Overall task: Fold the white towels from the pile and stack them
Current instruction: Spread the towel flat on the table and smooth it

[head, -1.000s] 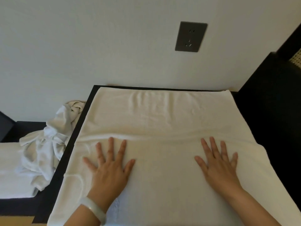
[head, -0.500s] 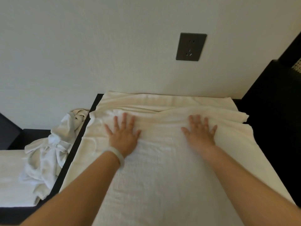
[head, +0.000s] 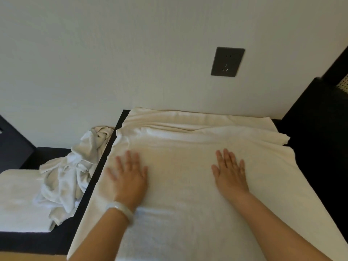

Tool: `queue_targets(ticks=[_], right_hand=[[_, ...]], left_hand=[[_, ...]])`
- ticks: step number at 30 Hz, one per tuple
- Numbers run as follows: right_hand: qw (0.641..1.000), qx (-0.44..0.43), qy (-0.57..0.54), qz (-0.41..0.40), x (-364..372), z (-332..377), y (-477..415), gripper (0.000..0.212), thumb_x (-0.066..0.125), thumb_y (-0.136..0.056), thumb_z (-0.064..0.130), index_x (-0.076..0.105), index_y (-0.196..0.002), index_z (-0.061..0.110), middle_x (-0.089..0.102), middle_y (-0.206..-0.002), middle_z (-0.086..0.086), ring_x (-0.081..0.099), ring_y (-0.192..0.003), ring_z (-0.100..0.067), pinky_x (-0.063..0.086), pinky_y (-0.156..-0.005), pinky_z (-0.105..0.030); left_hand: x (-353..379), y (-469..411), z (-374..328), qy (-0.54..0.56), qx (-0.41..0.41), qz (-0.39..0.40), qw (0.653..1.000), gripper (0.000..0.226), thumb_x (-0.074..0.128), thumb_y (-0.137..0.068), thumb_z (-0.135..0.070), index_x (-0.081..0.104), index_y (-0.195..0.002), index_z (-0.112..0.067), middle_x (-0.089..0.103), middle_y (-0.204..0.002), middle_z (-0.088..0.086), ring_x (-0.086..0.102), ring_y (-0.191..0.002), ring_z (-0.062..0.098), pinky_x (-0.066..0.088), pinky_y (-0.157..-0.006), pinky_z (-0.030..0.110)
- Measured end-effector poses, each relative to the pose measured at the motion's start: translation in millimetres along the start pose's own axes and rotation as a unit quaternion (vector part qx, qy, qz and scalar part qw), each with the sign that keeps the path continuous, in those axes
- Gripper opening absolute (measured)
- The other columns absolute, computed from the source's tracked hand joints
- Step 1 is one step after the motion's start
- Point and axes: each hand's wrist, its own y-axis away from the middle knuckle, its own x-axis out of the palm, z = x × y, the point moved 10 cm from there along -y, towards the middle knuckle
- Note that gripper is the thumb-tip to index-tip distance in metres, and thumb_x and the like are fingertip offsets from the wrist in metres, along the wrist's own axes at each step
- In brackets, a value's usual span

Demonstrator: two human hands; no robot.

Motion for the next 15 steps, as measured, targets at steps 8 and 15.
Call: queue_targets(ticks=[8,15], right_hand=[[0.993,-0.107,0.008,-0.046,12,60,42,0.060,0.024,-0.104,0.046,0.007,-0.158,0.026,0.001,-0.166,0.001,-0.004,-0.153,-0.016,-0.013,-0.120,-0.040],[0.988,0.152,-0.017,-0.014,-10,-111,40,0.063,0.016,-0.104,0.051,-0.003,-0.158,0.025,-0.006,-0.166,0.000,-0.008,-0.152,-0.018,-0.003,-0.122,-0.048]], left_hand=[[35,53,-87,-0.055,0.209,0.014,0.976,0.066,-0.016,-0.086,-0.055,-0.020,-0.151,-0.040,-0.026,-0.159,-0.011,-0.029,-0.145,0.016,-0.016,-0.115,0.057],[33,55,-92,-0.049,0.203,0.020,0.978,0.066,-0.014,-0.088,-0.054,-0.019,-0.151,-0.038,-0.022,-0.160,-0.010,-0.024,-0.147,0.018,-0.013,-0.116,0.058]])
